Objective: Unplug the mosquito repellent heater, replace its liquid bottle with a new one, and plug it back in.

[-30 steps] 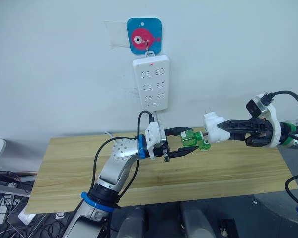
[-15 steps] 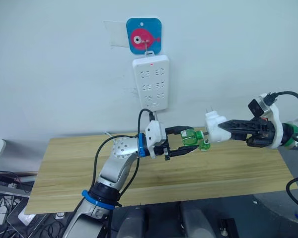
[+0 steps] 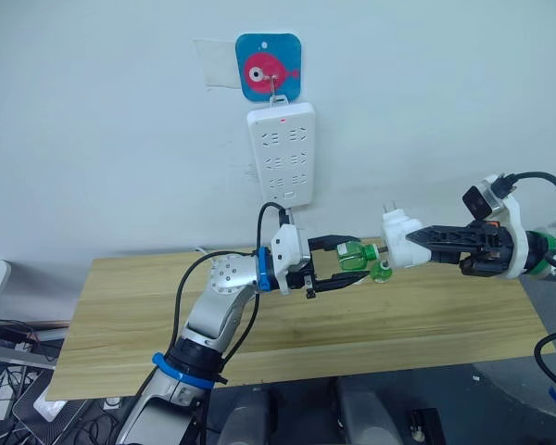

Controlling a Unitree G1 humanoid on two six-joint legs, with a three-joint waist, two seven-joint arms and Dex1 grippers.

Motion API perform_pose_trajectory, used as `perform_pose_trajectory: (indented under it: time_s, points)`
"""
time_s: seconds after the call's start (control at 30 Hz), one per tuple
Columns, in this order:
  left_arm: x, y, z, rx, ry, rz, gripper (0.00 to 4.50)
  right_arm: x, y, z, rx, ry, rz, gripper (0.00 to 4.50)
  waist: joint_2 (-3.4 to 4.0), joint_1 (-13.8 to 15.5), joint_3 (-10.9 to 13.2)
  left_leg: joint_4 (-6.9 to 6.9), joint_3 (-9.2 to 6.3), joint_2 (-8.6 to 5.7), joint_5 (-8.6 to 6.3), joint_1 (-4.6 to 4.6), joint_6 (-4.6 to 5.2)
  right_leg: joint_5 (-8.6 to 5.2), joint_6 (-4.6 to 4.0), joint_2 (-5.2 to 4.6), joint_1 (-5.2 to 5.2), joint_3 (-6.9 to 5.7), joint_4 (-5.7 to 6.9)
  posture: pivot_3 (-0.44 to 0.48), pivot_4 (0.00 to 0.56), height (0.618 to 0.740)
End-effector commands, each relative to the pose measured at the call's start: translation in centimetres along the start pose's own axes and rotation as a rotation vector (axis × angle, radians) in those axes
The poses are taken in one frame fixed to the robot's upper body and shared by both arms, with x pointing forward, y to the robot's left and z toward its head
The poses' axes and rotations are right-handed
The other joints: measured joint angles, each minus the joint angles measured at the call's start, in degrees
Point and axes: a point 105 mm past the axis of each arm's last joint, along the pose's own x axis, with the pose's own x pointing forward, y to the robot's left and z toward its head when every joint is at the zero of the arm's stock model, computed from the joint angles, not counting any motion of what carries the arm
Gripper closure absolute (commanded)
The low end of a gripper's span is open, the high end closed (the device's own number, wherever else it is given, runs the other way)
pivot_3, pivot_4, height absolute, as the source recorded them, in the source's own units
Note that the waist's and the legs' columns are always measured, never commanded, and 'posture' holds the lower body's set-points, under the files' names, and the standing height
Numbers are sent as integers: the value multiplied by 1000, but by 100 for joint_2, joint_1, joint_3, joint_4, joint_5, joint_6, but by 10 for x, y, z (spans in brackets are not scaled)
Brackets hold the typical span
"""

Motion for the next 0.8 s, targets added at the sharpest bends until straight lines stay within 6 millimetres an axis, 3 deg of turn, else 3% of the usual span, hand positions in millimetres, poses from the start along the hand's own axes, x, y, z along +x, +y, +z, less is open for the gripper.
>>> perform_pose_trajectory:
  time_s: [0.03, 0.8]
  points:
    - [6, 2, 13, 47, -40, -12, 2238, 2, 14, -2, -41, 25, 53, 1549, 0, 0, 0, 0, 0, 0, 0, 0, 0, 0, 0, 0, 0, 0, 0, -156, 210, 740]
    - [13, -7, 29, 59, -81, -75, 2238, 4, 4, 3, -47, -11, 4, 1549, 0, -6, 0, 1, 0, 0, 0, 0, 0, 0, 0, 0, 0, 0, 1, -159, 221, 740]
